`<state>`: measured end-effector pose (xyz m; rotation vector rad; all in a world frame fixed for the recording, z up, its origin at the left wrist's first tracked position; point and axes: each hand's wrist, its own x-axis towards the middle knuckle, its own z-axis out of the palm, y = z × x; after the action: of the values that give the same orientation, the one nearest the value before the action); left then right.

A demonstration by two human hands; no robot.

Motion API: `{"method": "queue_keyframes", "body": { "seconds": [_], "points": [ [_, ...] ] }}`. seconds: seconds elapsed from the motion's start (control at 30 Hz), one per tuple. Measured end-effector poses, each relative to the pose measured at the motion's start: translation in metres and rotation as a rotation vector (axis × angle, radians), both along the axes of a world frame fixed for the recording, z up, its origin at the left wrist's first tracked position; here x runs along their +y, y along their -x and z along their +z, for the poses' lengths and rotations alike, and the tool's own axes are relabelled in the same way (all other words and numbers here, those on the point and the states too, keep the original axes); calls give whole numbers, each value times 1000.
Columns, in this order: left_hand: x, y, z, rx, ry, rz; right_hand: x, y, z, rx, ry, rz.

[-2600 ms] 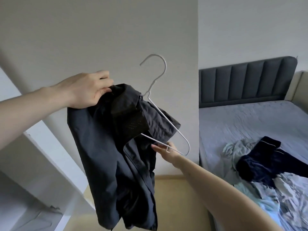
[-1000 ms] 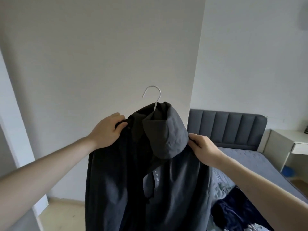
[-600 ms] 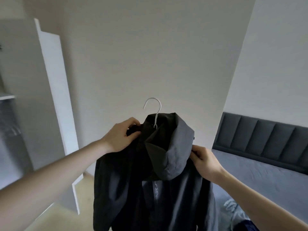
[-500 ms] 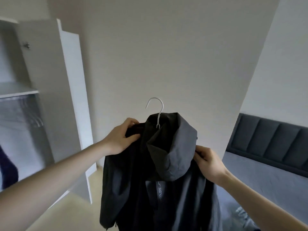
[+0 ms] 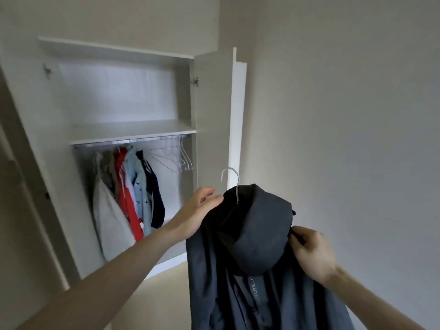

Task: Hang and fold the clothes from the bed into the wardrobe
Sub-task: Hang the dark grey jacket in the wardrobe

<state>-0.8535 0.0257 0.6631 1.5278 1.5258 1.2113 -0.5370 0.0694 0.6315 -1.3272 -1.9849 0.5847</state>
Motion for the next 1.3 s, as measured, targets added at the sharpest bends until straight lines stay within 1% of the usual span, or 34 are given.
{"method": "queue_keyframes", "body": {
  "seconds": [0.17,0.27,0.47,0.53,0.63,0.8,0.93,1.1,1.3],
  "points": [
    [16,77,-19,76,99,5,39,96,-21,60,70,35],
    [38,126,-33,128,143,49,66,157,-33,93,99,47],
    [72,209,-38,189,136,183,112,251,-49,190,163,42],
    [85,235,-34,247,123,221,132,275,-52,206,182,40],
    [112,275,-27,287,107,289,171,309,-54,235,203,25],
    [160,343,-17,396,126,381,243,361,-61,258,214,14],
    [214,393,-8,502,119,482,306,403,-74,251,239,70],
    [281,450,17,629,134,597,384,458,-88,221,275,156],
    [324,505,46,826,133,689,458,519,-105,164,326,202]
  ]
}}
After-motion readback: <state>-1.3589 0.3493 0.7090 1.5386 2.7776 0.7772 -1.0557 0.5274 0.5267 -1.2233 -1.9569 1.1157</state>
